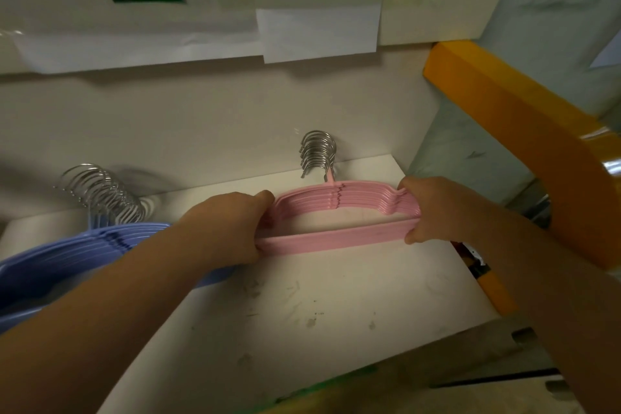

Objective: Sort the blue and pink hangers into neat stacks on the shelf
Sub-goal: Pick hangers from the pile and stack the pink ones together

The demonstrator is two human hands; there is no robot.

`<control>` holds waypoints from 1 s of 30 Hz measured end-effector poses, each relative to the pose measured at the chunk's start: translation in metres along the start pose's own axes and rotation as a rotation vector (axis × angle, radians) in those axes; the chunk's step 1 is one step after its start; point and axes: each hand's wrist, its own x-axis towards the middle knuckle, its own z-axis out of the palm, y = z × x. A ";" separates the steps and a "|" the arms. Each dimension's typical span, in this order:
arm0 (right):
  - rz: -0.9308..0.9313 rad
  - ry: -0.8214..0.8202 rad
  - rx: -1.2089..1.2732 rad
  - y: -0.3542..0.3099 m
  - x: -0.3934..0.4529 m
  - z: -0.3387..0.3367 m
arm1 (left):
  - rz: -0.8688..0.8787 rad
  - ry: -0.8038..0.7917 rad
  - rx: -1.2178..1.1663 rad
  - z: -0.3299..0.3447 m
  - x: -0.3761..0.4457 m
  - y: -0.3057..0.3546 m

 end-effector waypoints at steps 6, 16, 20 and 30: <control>-0.007 0.018 0.008 0.002 -0.001 0.000 | -0.014 0.000 0.055 -0.005 -0.010 0.010; -0.014 0.019 0.002 0.008 -0.010 0.005 | 0.018 -0.061 0.106 -0.013 -0.018 0.018; -0.015 0.004 0.015 0.011 -0.016 0.006 | 0.027 -0.053 0.133 -0.008 -0.025 0.027; -0.002 0.023 0.046 0.011 -0.020 0.011 | 0.024 -0.008 0.140 -0.005 -0.027 0.030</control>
